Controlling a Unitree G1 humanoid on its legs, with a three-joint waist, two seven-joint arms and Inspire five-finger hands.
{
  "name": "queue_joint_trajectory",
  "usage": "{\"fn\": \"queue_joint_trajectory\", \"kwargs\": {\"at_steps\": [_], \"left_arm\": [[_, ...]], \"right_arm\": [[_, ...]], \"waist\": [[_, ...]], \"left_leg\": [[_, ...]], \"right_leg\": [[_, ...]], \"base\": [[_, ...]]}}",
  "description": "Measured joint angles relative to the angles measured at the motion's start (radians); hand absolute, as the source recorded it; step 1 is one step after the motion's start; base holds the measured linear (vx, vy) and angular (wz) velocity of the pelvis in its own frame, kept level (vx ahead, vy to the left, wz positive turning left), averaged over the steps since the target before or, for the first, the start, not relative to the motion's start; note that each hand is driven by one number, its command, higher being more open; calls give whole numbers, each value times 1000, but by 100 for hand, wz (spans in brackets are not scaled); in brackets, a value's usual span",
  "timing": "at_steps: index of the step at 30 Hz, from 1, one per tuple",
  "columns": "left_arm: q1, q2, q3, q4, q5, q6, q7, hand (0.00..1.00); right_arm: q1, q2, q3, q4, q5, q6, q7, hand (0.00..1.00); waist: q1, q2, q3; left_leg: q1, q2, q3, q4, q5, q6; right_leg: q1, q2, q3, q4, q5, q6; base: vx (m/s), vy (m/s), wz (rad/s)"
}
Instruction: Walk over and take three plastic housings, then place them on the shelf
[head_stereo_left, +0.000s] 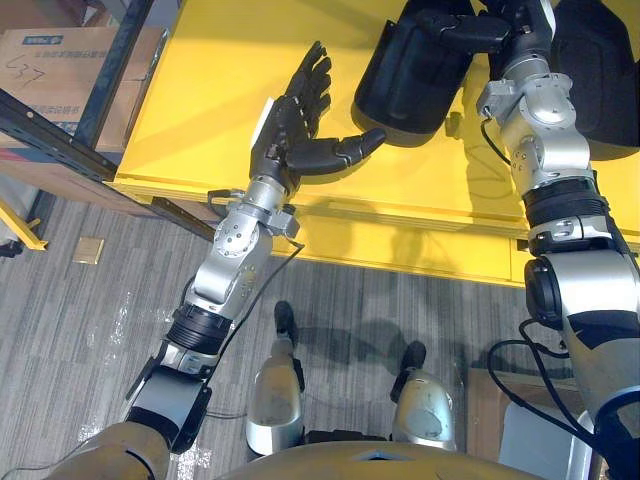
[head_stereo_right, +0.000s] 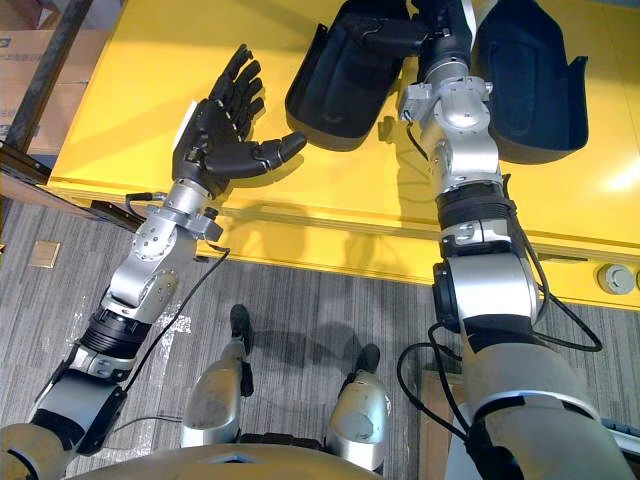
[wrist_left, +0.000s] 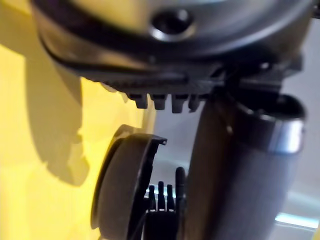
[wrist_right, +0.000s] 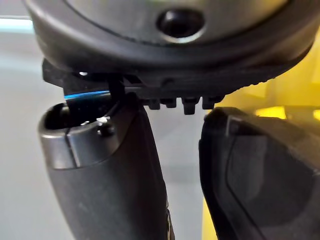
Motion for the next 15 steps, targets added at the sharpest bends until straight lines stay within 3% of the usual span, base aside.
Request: {"fn": "queue_joint_trajectory", "kwargs": {"at_steps": [15], "left_arm": [[-98,-6,0,123,-2,4,22,100]], "right_arm": [[-29,2,-1,22,-9,-16,-138,100]], "waist": [[-2,0,1]], "left_leg": [[-12,1,4,0,7,0]], "right_leg": [[-28,-4,9,28,-7,-1]], "base": [[0,-4,0]]}}
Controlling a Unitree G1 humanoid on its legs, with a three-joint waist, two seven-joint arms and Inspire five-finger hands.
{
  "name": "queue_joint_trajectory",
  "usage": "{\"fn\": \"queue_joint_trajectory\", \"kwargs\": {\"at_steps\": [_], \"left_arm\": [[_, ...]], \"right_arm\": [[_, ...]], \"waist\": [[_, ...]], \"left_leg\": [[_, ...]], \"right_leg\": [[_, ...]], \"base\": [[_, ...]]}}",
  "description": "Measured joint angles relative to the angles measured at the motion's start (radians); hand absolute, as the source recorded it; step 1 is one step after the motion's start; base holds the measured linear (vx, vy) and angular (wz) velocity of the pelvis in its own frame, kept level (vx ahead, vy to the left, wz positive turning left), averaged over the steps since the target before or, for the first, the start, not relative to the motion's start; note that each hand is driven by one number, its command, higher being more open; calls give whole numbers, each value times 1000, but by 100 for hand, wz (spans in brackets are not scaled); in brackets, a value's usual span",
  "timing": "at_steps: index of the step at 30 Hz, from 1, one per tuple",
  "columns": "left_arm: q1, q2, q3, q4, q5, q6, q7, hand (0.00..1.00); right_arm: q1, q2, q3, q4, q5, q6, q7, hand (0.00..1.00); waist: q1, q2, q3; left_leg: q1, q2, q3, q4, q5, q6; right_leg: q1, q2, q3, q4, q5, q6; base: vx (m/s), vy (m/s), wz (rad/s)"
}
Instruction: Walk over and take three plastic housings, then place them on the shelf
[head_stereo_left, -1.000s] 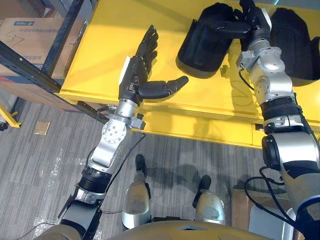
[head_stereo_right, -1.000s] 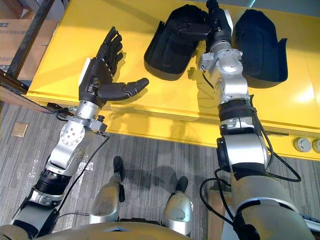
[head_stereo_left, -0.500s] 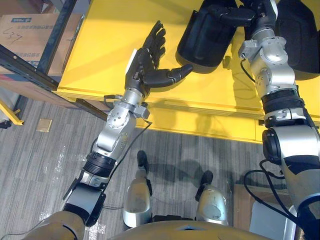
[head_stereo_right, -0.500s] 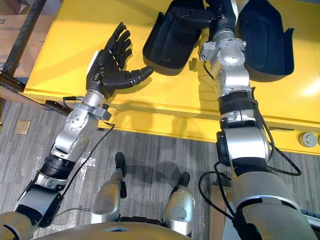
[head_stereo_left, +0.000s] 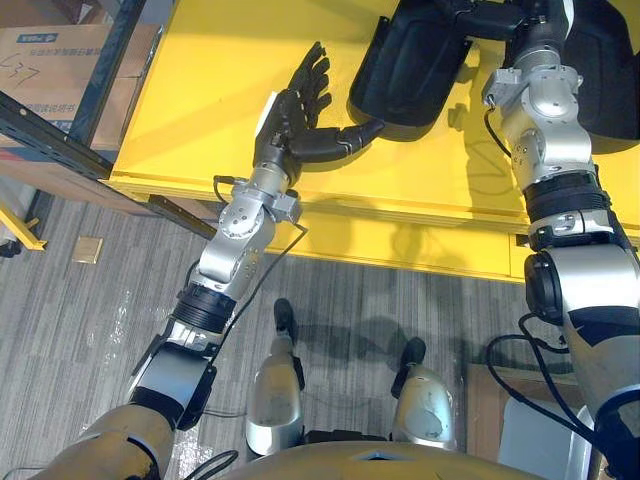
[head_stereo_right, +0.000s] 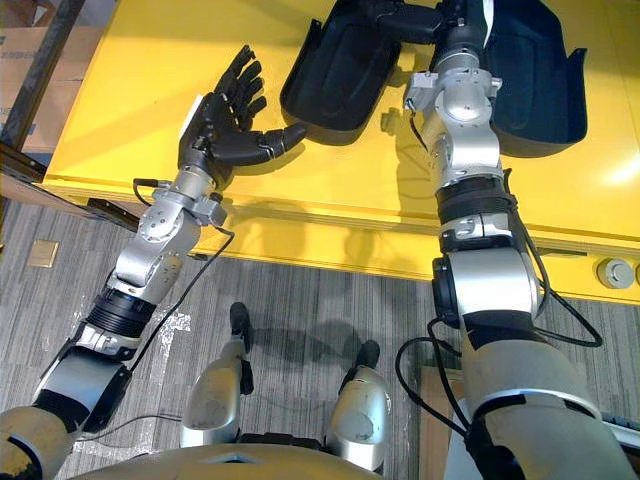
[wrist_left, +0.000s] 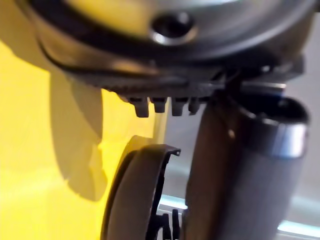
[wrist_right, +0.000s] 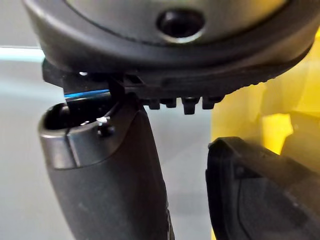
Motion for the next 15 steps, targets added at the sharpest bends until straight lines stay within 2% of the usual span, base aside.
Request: {"fn": "queue_joint_trajectory", "kwargs": {"at_steps": [7,15], "left_arm": [[-28,0,1,33,-10,-9,-10,100],[-43,0,3,50,-126,-7,-80,100]], "right_arm": [[0,1,-1,19,2,4,33,100],[-9,6,8,87,3,22,108,100]], "waist": [[1,0,0],[5,0,0]], "left_leg": [[-8,0,1,0,1,0],[-14,-2,-2,0,3,0]], "right_leg": [[-12,-2,2,8,-1,-1],[-13,-4,-2,9,-1,-1]], "base": [[0,0,0],[0,-3,0]]}}
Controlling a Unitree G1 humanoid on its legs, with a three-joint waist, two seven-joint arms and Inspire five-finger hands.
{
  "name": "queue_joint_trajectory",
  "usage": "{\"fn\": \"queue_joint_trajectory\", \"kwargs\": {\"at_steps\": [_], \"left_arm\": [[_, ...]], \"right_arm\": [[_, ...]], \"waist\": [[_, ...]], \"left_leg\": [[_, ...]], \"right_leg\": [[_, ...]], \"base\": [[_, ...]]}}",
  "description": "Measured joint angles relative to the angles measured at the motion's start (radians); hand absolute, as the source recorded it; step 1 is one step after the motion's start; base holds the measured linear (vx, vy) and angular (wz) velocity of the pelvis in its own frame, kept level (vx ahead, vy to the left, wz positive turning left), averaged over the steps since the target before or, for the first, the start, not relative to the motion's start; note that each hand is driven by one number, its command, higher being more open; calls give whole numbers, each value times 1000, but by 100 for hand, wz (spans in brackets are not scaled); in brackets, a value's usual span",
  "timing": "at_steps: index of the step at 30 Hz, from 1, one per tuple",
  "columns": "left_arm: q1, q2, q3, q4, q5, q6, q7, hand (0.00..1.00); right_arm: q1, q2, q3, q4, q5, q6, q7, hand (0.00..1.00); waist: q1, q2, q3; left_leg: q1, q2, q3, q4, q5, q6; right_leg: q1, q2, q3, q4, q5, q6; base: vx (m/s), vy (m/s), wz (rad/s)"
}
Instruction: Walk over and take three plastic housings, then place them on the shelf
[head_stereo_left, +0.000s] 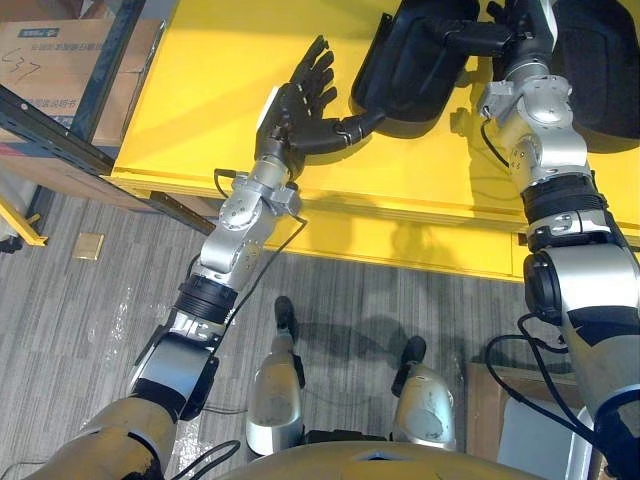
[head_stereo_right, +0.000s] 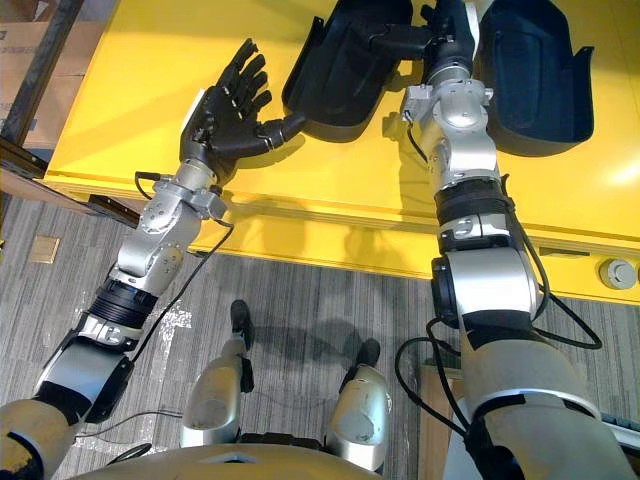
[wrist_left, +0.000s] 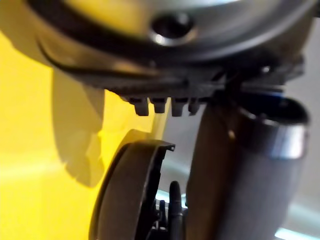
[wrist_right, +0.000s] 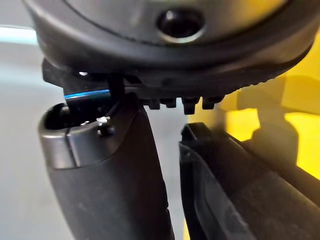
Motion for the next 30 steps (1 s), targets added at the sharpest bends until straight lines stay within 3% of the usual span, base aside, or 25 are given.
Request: {"fn": "queue_joint_trajectory", "kwargs": {"at_steps": [9,17,30], "left_arm": [[-26,0,-4,38,-128,32,-141,100],[-55,8,-28,52,-219,113,-253,100],[-84,32,-70,68,-232,106,-227,100]], "right_arm": [[-36,0,24,37,0,0,34,100],[-61,0,26,81,1,-4,28,100],[-71,-9,64,88,1,-6,13,100]], "waist": [[-1,0,0],[-3,1,0],[-4,1,0]], "left_leg": [[-1,-1,-2,0,2,0],[-2,-1,-6,0,5,-2],[0,0,-7,0,7,-3]], "right_leg": [[-9,-4,0,17,-9,0],[-17,-7,1,44,-24,-2],[-17,-8,1,49,-27,-3]], "base": [[0,-7,0],[-1,-12,1],[0,0,0]]}}
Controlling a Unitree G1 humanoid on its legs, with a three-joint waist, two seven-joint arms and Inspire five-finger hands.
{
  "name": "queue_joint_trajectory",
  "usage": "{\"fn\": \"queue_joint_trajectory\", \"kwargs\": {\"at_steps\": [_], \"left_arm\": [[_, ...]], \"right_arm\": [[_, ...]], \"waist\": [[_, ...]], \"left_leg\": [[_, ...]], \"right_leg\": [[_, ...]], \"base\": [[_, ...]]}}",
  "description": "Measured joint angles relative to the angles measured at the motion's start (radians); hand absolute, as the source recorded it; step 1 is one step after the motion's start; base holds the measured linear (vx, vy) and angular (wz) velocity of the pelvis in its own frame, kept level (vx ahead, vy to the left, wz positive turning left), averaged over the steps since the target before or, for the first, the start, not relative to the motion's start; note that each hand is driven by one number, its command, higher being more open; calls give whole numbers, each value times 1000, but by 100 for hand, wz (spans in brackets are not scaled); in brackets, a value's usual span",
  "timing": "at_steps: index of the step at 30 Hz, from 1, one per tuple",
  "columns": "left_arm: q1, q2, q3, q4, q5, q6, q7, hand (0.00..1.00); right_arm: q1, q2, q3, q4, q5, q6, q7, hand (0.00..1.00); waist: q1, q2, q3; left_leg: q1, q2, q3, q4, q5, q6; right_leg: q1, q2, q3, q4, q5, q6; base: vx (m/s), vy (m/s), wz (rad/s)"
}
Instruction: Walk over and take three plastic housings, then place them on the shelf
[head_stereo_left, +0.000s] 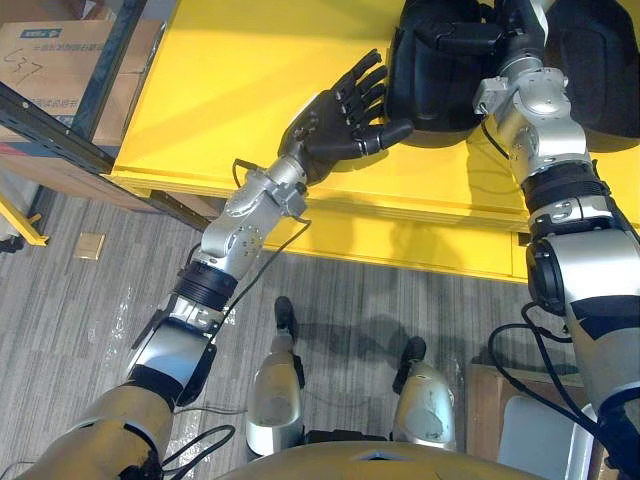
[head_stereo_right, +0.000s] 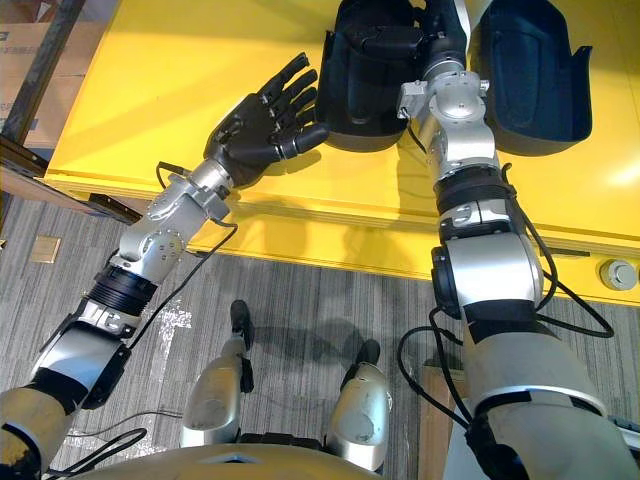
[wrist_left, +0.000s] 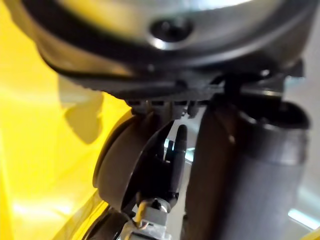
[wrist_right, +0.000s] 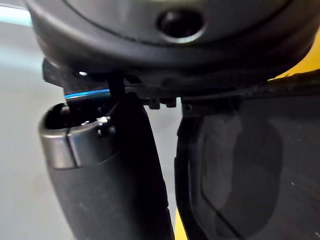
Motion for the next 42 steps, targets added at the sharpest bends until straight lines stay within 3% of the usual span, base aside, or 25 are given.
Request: {"fn": "queue_joint_trajectory", "kwargs": {"at_steps": [5,8,12,14,18,20,23,28,30,33,34,37,42], "left_arm": [[-13,-9,-22,8,50,-59,99,100],[-6,-8,-10,-5,182,-97,220,100],[82,3,67,-139,346,-135,359,100],[136,15,109,-236,436,-160,420,100],[199,19,135,-336,555,-170,485,100],[264,19,152,-413,613,-171,500,100],[321,20,165,-456,693,-174,477,100],[407,44,150,-466,816,-174,394,100],[480,55,149,-481,843,-173,380,100],[543,56,151,-528,855,-171,389,100],[564,56,150,-545,886,-171,401,100],[563,55,146,-544,919,-153,427,100],[516,26,137,-542,918,-153,496,100]], "right_arm": [[0,9,21,2,1,-68,-23,100],[-5,10,6,-12,-2,-131,-60,100],[-7,6,-80,-102,-22,-221,-174,100],[-6,-3,-147,-200,-22,-277,-242,100],[47,-35,-185,-405,-43,-340,-285,100],[164,-54,-202,-633,-43,-362,-280,100],[348,-64,-231,-872,-87,-369,-219,100],[707,-56,-260,-1070,-166,-358,-87,100],[912,10,-292,-1145,-199,-348,-46,100],[1040,67,-343,-1214,-269,-346,-47,100],[1095,90,-374,-1246,-365,-346,-65,100],[1128,93,-384,-1277,-455,-346,-104,100],[1134,99,-377,-1374,-467,-355,-149,100]], "waist": [[-1,3,2],[-1,11,6],[-2,26,19],[-1,27,27],[-4,27,33],[-14,27,33],[-39,26,30],[-71,13,13],[-88,7,8],[-102,7,8],[-115,5,9],[-140,0,12],[-138,-6,16]], "left_leg": [[0,0,-1,0,0,0],[0,-1,-4,0,1,0],[3,-5,-14,1,2,-1],[6,-6,-22,1,2,-2],[42,-11,-30,1,2,-2],[74,-12,-32,0,-1,-2],[92,-12,-27,-1,-9,3],[99,-13,6,-1,-30,5],[97,-13,40,-1,-33,4],[70,-12,64,-1,-36,3],[45,-9,79,-1,-31,8],[29,-7,92,0,-23,13],[22,1,98,0,-26,9]], "right_leg": [[-1,0,0,1,0,0],[0,-1,-2,3,-1,0],[0,-9,-6,25,-16,4],[3,-13,-12,40,-26,3],[51,-14,-25,25,-26,3],[99,-13,-38,6,-27,5],[127,-10,-41,-20,-28,3],[129,10,16,-72,-6,17],[118,13,47,-112,25,18],[83,18,68,-135,48,18],[55,23,81,-153,67,19],[37,29,96,-176,93,25],[21,39,105,-174,89,19]], "base": [[0,0,0],[0,0,0],[11,-19,6],[16,-47,9],[18,-28,7],[3,-20,8],[-45,-7,1],[-37,0,-17],[24,8,-36],[24,-7,-30],[41,-27,-27],[26,-24,-17],[8,-32,-6]]}}
